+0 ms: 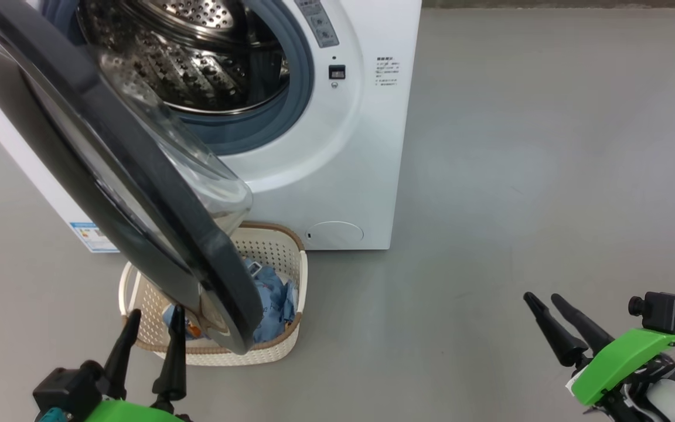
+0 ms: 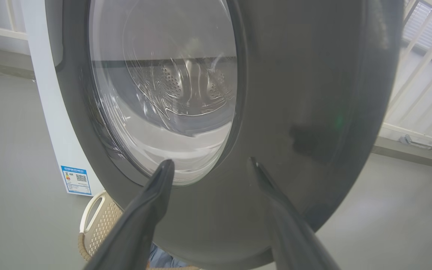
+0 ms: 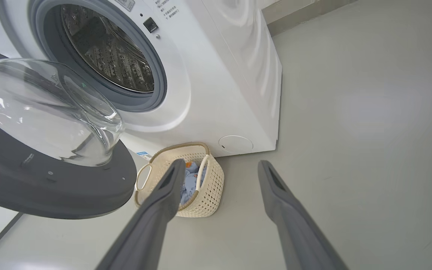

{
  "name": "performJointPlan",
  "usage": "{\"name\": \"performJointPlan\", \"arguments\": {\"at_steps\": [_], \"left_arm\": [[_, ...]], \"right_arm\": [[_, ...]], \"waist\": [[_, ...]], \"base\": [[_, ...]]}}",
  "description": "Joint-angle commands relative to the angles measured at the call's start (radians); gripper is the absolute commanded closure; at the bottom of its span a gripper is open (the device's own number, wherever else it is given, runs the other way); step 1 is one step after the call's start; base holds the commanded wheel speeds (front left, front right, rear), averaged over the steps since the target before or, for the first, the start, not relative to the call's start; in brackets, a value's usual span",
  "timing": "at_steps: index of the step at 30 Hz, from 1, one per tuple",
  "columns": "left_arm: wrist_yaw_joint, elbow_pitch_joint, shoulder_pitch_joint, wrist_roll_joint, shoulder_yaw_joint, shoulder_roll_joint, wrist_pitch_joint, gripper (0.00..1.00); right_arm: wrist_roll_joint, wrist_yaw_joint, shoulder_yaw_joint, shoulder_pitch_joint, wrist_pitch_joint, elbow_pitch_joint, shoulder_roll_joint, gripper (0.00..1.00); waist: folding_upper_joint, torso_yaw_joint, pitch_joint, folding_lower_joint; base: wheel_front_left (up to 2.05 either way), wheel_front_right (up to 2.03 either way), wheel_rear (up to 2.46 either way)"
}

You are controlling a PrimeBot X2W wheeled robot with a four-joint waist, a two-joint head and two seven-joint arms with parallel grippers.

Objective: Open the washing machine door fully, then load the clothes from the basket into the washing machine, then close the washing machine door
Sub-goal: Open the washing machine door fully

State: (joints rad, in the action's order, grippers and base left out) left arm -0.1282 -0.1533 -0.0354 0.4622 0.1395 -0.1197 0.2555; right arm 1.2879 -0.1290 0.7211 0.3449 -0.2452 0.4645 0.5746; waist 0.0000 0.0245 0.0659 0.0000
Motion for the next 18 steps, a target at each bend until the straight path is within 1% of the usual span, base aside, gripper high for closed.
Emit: {"name": "performJointPlan", "arguments": {"at_steps": [1,2,5,8,12,14,18], "left_arm": [[-0.003,0.023,-0.004,-0.007,-0.037,-0.021,0.006,0.00],[-0.003,0.022,-0.002,-0.006,-0.038,-0.020,0.006,0.00],[-0.003,0.024,0.000,-0.005,-0.041,-0.018,0.006,0.00],[-0.003,0.025,0.000,-0.006,-0.043,-0.016,0.006,0.00],[-0.003,0.026,0.002,-0.008,-0.044,-0.013,0.006,0.00],[-0.003,0.027,0.002,-0.009,-0.045,-0.013,0.006,0.00],[-0.003,0.033,0.001,-0.012,-0.047,-0.012,0.006,0.00]], "right_arm": [[-0.015,-0.002,0.003,-0.016,-0.014,-0.011,0.025,0.00],[-0.036,-0.002,-0.019,-0.015,-0.015,-0.008,0.022,0.00],[-0.133,-0.002,-0.137,-0.031,-0.016,-0.017,-0.002,0.00],[-0.248,-0.002,-0.268,-0.070,-0.016,-0.040,-0.038,0.00],[-0.412,-0.002,-0.412,-0.130,-0.016,-0.089,-0.088,0.00],[-0.489,-0.002,-0.467,-0.156,-0.016,-0.116,-0.111,0.00],[-0.596,-0.002,-0.546,-0.200,-0.016,-0.163,-0.154,0.00]], "waist": [[0.0000,-0.003,-0.003,0.0000],[0.0000,-0.005,-0.004,0.0000],[0.0000,-0.007,-0.004,0.0000],[0.0000,-0.005,-0.005,0.0000],[0.0000,0.000,-0.010,0.0000],[0.0000,0.003,-0.010,0.0000],[0.0000,0.009,-0.009,0.0000]], "base": [[0.00,0.00,0.00],[0.00,0.00,0.00],[0.00,0.00,0.00],[0.00,0.00,0.00],[0.00,0.00,0.00],[0.00,0.00,0.00],[0.00,0.00,0.00]]}}
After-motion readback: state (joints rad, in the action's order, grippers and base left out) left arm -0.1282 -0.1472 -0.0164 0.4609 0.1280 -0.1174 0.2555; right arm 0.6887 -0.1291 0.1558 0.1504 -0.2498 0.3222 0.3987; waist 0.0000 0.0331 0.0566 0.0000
